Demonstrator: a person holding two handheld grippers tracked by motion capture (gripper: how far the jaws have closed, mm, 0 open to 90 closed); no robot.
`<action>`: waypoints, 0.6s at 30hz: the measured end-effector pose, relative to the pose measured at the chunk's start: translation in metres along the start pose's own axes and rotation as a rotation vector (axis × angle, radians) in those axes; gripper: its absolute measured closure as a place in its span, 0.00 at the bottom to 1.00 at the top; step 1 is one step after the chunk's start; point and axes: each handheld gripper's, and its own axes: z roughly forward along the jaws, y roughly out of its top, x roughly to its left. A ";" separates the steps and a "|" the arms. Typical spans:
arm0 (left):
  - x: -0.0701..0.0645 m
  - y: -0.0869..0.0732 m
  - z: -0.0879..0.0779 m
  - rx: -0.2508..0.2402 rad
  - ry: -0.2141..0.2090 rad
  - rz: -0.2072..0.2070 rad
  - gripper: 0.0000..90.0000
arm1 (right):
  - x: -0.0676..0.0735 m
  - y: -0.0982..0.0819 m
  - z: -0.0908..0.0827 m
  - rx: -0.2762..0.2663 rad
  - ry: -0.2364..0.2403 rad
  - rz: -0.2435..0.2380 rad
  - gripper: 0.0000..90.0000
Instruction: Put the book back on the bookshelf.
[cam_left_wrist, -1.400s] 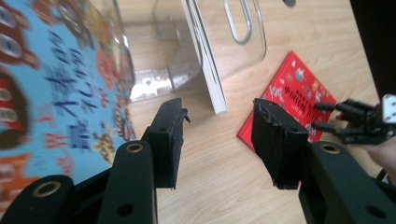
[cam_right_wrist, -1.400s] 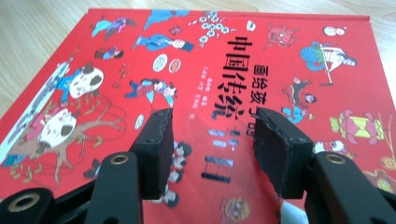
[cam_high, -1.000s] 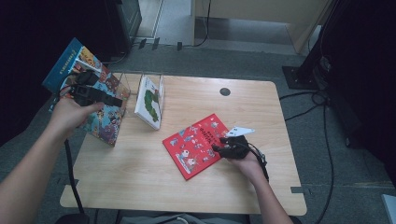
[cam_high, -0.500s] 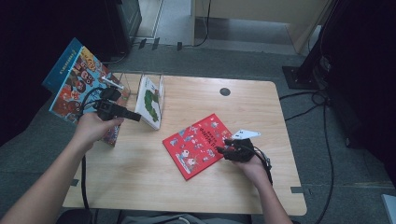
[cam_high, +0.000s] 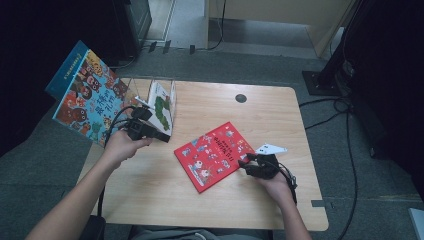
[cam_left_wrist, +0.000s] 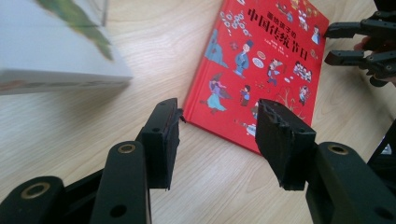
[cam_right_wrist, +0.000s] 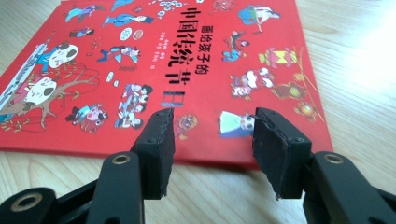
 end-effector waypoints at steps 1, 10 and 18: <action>-0.001 0.000 0.005 0.006 -0.003 0.004 0.56 | 0.000 -0.001 -0.001 0.001 -0.004 0.003 0.54; -0.004 0.002 0.025 0.021 -0.036 0.034 0.56 | -0.003 -0.010 -0.008 0.027 -0.024 0.018 0.58; -0.003 0.002 0.047 0.036 -0.064 0.029 0.56 | -0.003 -0.014 -0.007 0.043 -0.030 0.024 0.60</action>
